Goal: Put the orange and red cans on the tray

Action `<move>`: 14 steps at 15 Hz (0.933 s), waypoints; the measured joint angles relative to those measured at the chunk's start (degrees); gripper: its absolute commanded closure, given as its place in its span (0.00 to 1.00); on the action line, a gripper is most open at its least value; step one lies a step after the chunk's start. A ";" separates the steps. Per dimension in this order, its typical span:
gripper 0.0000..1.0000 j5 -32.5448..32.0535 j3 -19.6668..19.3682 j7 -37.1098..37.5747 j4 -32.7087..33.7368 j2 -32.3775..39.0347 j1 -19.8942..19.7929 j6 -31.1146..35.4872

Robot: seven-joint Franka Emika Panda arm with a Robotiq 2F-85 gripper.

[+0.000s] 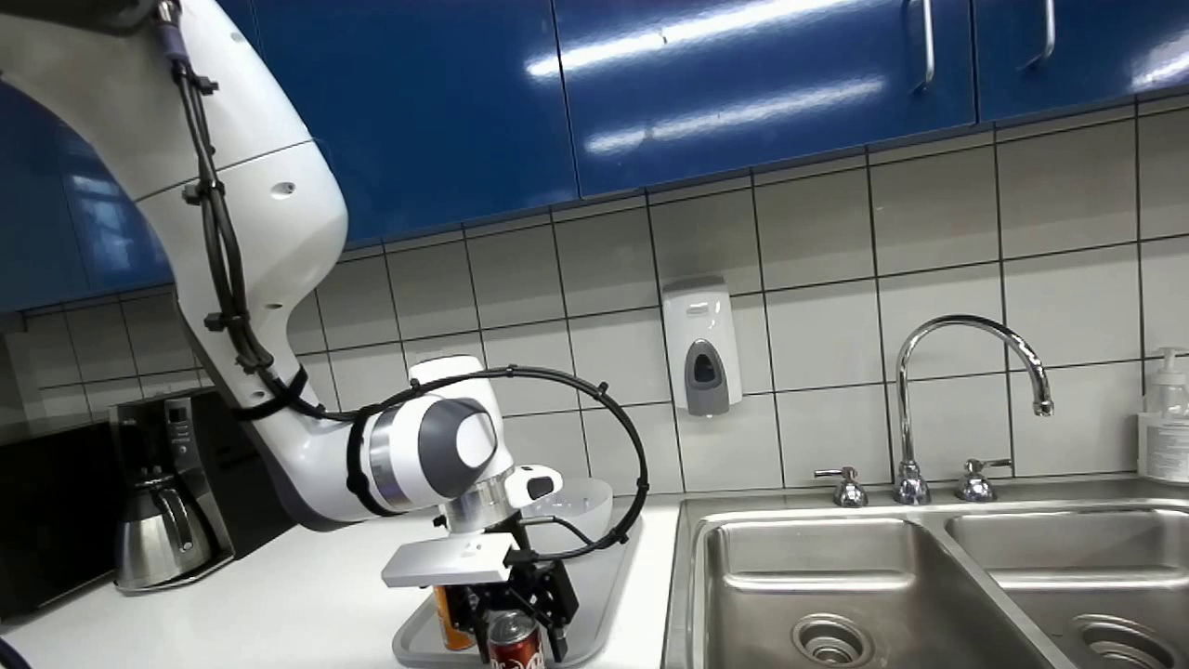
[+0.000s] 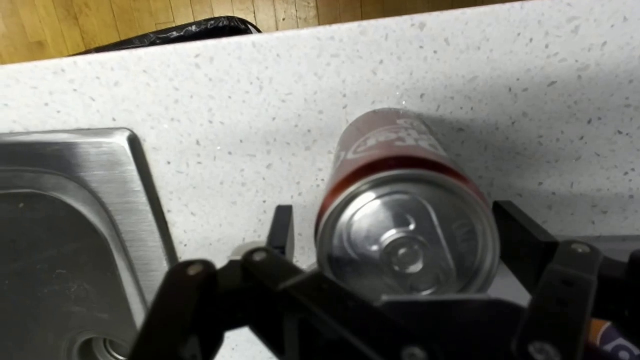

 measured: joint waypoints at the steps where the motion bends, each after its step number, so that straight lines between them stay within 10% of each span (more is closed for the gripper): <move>1: 0.00 0.00 -0.20 0.00 -0.01 -0.06 0.00 0.00; 14: 0.00 0.00 -0.49 0.00 -1.31 -1.51 0.35 0.00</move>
